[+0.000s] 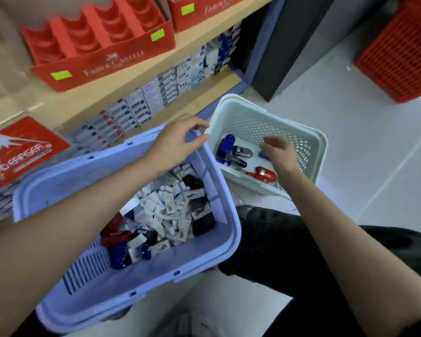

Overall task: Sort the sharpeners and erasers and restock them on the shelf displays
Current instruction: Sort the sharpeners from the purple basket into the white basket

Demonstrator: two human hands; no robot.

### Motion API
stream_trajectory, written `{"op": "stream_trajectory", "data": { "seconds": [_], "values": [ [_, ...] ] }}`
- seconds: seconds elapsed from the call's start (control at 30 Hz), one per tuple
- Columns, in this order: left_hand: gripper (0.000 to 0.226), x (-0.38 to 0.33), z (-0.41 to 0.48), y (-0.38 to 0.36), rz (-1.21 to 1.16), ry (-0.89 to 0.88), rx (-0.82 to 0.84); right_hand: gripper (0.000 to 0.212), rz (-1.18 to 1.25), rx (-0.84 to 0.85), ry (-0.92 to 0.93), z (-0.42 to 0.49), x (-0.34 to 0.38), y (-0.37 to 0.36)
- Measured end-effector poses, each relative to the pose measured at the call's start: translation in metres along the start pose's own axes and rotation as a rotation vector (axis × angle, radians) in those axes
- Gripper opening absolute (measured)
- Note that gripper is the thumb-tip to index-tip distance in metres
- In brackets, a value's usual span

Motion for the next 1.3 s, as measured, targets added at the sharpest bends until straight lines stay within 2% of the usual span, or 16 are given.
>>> {"op": "stream_trajectory", "data": {
  "seconds": [0.07,0.17,0.23,0.3,0.4,0.47,0.53,0.6,0.7,0.8,0.97,1.13,1.3],
  "values": [
    [0.013,0.021,-0.042,0.026,-0.054,0.078,-0.041,0.014,0.084,0.055,0.171,-0.033,0.033,-0.009],
    [0.013,0.077,-0.115,0.047,-0.078,0.327,0.018,0.015,0.091,0.329,0.344,-0.093,0.056,-0.044],
    [0.015,0.117,-0.164,0.049,-0.097,0.523,0.068,0.012,-0.084,0.578,0.348,-0.12,0.042,-0.084],
    [0.018,0.152,-0.204,0.043,-0.116,0.672,0.104,0.004,-0.38,0.78,0.302,-0.133,0.007,-0.132],
    [0.033,0.183,-0.232,0.02,-0.036,0.785,0.266,0.023,-0.797,0.985,0.265,-0.142,-0.05,-0.194],
    [0.04,0.19,-0.232,0.0,-0.068,0.806,0.308,0.027,-0.904,1.057,0.208,-0.147,-0.079,-0.222],
    [0.048,0.198,-0.23,-0.018,-0.082,0.847,0.297,0.036,-0.935,1.065,0.108,-0.147,-0.1,-0.24],
    [0.06,0.21,-0.235,-0.031,-0.039,0.917,0.26,0.058,-0.983,1.054,0.042,-0.146,-0.116,-0.25],
    [0.068,0.224,-0.247,-0.044,0.029,1.018,0.196,0.089,-1.176,1.016,0.091,-0.145,-0.133,-0.255],
    [0.064,0.224,-0.253,-0.051,0.076,1.042,0.178,0.101,-1.315,0.978,0.165,-0.15,-0.135,-0.258],
    [0.054,0.224,-0.252,-0.05,0.09,1.027,0.09,0.075,-1.239,0.956,0.194,-0.144,-0.137,-0.262],
    [0.038,0.22,-0.253,-0.049,0.054,0.961,0.124,0.07,-1.069,0.897,0.132,-0.143,-0.139,-0.26],
    [0.029,0.214,-0.251,-0.034,-0.181,1.033,-0.078,0.047,-0.709,0.873,0.011,-0.147,-0.129,-0.26]
  ]
}}
Point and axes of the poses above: each hand's wrist, its own z-axis towards the middle knuckle, its own y-axis out of the back of the hand, x = y × z, the point moved 3 cm from there along z, towards the middle knuckle, and after that the axes turned 1 degree about -x, right-handed, at the moved point
